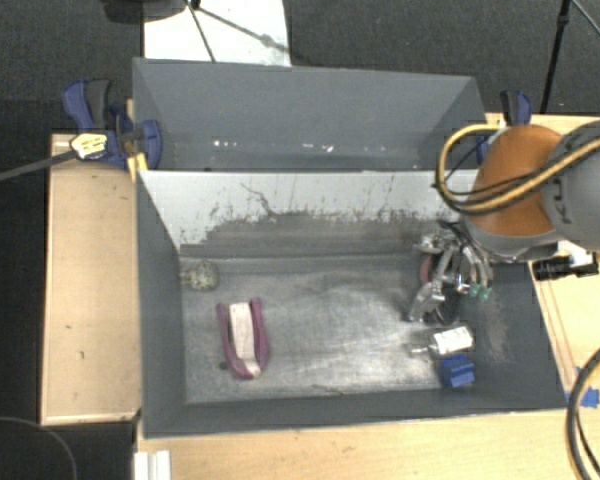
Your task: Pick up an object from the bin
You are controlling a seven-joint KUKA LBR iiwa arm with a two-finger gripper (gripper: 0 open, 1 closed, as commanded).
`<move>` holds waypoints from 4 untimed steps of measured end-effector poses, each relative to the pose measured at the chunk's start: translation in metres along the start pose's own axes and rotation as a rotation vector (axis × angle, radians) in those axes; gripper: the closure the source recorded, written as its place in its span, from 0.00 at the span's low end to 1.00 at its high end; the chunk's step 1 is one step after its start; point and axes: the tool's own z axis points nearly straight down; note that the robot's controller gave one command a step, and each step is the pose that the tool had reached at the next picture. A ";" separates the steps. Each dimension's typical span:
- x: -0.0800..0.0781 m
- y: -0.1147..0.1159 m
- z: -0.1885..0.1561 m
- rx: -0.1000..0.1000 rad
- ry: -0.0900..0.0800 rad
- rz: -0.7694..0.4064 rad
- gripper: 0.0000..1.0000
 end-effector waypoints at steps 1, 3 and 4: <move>0.079 -0.046 -0.001 -0.019 0.000 -0.086 0.00; -0.003 -0.033 -0.011 -0.018 -0.003 -0.199 0.00; 0.002 -0.041 -0.119 -0.002 -0.005 -0.221 0.00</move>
Offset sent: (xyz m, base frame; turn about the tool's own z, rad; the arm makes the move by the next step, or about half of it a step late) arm -0.0919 -0.0336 -0.0018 -0.0750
